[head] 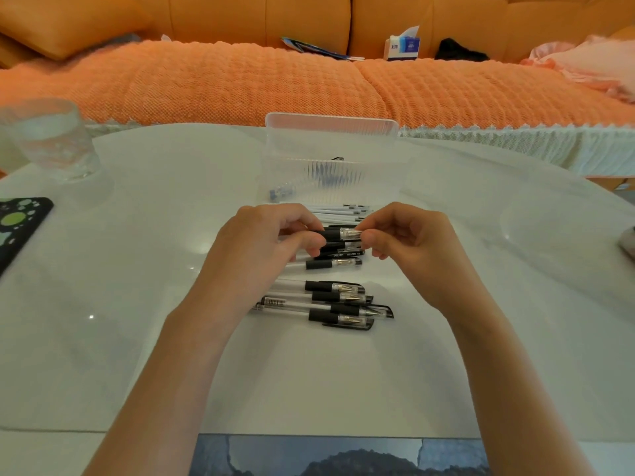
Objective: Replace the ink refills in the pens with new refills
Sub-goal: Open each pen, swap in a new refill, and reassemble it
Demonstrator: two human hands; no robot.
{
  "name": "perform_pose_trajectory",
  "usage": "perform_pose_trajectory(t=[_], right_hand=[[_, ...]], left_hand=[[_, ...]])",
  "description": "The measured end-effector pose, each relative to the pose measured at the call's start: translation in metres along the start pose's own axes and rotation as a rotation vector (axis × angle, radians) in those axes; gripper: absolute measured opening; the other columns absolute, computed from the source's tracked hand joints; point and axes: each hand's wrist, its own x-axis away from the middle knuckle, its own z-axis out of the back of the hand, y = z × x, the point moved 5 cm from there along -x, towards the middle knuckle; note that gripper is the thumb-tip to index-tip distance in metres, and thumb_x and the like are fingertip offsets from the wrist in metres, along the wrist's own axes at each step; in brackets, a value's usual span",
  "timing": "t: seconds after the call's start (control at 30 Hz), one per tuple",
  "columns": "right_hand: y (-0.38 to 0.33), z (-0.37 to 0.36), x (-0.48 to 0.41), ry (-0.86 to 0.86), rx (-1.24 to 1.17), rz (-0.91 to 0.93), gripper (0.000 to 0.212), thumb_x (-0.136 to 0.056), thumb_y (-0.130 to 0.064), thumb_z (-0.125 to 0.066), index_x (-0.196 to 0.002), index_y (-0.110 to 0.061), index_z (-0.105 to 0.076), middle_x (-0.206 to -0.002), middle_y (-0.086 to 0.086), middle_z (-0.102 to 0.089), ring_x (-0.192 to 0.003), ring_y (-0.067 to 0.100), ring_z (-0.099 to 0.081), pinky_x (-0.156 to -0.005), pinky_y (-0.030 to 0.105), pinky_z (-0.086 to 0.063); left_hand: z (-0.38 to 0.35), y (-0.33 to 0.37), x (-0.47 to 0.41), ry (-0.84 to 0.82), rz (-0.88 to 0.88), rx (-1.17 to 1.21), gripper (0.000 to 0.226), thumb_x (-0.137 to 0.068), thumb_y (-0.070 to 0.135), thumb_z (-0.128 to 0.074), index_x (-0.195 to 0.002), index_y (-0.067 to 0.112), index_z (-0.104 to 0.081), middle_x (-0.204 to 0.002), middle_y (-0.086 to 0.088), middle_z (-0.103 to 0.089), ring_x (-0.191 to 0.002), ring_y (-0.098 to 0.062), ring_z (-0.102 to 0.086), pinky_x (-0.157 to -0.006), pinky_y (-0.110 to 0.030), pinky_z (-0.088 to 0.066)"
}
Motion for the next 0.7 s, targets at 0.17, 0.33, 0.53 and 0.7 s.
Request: perform_pose_trajectory(t=[0.17, 0.33, 0.53, 0.7], right_hand=[[-0.004, -0.002, 0.000, 0.004, -0.038, 0.035, 0.017, -0.084, -0.001, -0.064, -0.080, -0.017, -0.067, -0.063, -0.011, -0.062, -0.058, 0.002, -0.054, -0.063, 0.015, -0.045], [-0.005, 0.000, -0.001, 0.075, -0.138, 0.024, 0.012, -0.087, -0.005, -0.063, -0.089, -0.015, -0.069, -0.068, -0.009, -0.067, -0.059, 0.004, -0.057, -0.062, 0.014, -0.047], [0.013, 0.011, -0.006, 0.138, 0.196, -0.027, 0.018, -0.086, -0.017, -0.066, -0.102, -0.025, -0.068, -0.090, -0.012, -0.064, -0.078, 0.002, -0.054, -0.069, 0.009, -0.039], [0.019, -0.003, -0.008, -0.013, 0.457, -0.025, 0.015, -0.084, -0.018, -0.068, -0.097, -0.026, -0.068, -0.089, -0.020, -0.051, -0.084, -0.004, -0.045, -0.071, 0.002, -0.031]], left_hand=[[-0.001, -0.001, 0.002, -0.020, -0.001, 0.001, 0.008, -0.086, 0.025, -0.065, -0.083, 0.031, -0.069, -0.067, 0.015, -0.069, -0.055, 0.002, -0.051, -0.067, -0.025, -0.044], [0.005, 0.001, -0.002, 0.022, -0.014, 0.013, 0.004, -0.084, 0.030, -0.066, -0.082, 0.033, -0.068, -0.069, 0.018, -0.068, -0.060, 0.007, -0.054, -0.076, -0.032, -0.050], [0.013, -0.003, -0.010, 0.127, -0.020, -0.077, 0.004, -0.085, 0.031, -0.066, -0.088, 0.033, -0.067, -0.079, 0.018, -0.063, -0.080, 0.001, -0.056, -0.072, -0.024, -0.044], [0.016, -0.001, -0.022, 0.117, -0.038, -0.114, 0.012, -0.089, 0.025, -0.063, -0.097, 0.032, -0.066, -0.087, 0.022, -0.061, -0.084, 0.010, -0.052, -0.070, -0.008, -0.033]])
